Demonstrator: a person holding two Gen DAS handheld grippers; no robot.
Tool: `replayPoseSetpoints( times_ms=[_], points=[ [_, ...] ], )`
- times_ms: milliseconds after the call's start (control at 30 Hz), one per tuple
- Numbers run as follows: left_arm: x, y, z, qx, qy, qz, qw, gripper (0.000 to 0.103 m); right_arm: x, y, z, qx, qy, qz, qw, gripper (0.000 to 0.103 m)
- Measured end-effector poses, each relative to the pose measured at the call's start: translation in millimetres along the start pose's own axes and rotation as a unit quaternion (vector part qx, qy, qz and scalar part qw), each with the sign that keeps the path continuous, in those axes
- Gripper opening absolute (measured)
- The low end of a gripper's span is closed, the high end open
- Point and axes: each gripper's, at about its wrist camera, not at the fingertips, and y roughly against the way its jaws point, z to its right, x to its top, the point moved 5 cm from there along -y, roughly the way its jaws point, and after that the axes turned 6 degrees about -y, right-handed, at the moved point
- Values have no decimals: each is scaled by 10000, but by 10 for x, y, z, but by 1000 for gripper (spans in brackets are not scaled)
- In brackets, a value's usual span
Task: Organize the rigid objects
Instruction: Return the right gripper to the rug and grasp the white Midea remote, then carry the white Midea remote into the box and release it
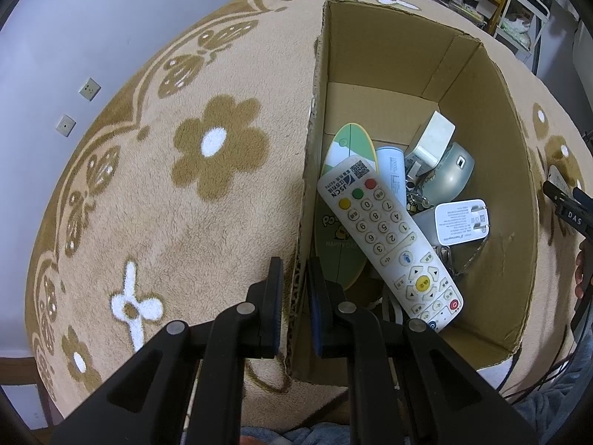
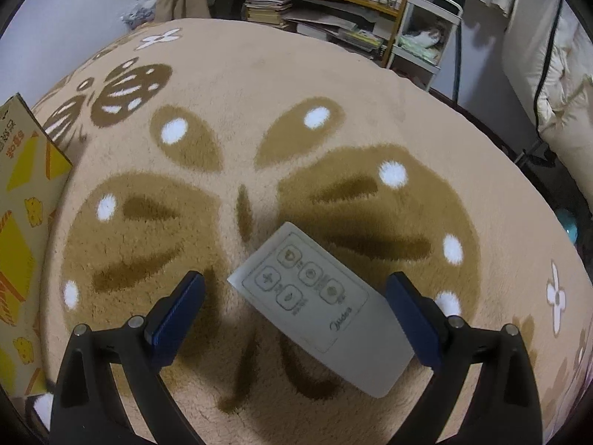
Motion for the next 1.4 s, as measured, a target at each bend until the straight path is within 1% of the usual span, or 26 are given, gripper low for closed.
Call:
replayPoseSetpoints(
  times_ms=[133, 333, 500, 633, 733, 800, 833, 867, 1033, 1167, 1233, 1400],
  points=[
    [5, -3, 2, -33, 26, -5, 10000, 13, 11, -108, 34, -76, 69, -108, 9999, 103],
    [5, -14, 7, 8, -14, -4, 10000, 13, -14, -167, 190, 249, -342, -76, 9991, 103],
    [3, -10, 3, 2, -10, -5, 10000, 13, -26, -173, 179, 193, -325, 7, 9993, 101],
    [4, -8, 3, 1, -9, -8, 10000, 13, -49, -110, 216, 98, -397, 115, 9991, 81],
    [3, -8, 3, 2, -6, -7, 10000, 13, -68, -67, 253, 103, -443, 133, 9989, 70],
    [3, -8, 3, 11, -20, -5, 10000, 13, -81, -48, 284, 186, -572, 127, 9981, 64],
    [2, -5, 3, 22, -33, -4, 10000, 13, -84, -31, 309, 176, -649, 144, 9976, 58],
    [1, -5, 8, 28, -42, -4, 10000, 13, -84, -19, 322, 171, -688, 155, 9974, 55],
    [-3, -4, 11, -4, -21, -5, 10000, 13, -79, 37, 323, 279, -828, 217, 9959, 53],
    [-5, -6, 12, -28, -10, -8, 10000, 13, -42, 148, 242, 441, -899, 313, 9945, 53],
    [-5, -6, 11, -39, -6, -9, 10000, 13, 17, 256, 185, 658, -988, 441, 9919, 52],
    [-4, -10, -5, -59, 8, -9, 10000, 13, 137, 508, -3, 1053, -1005, 741, 9866, 52]
  ],
)
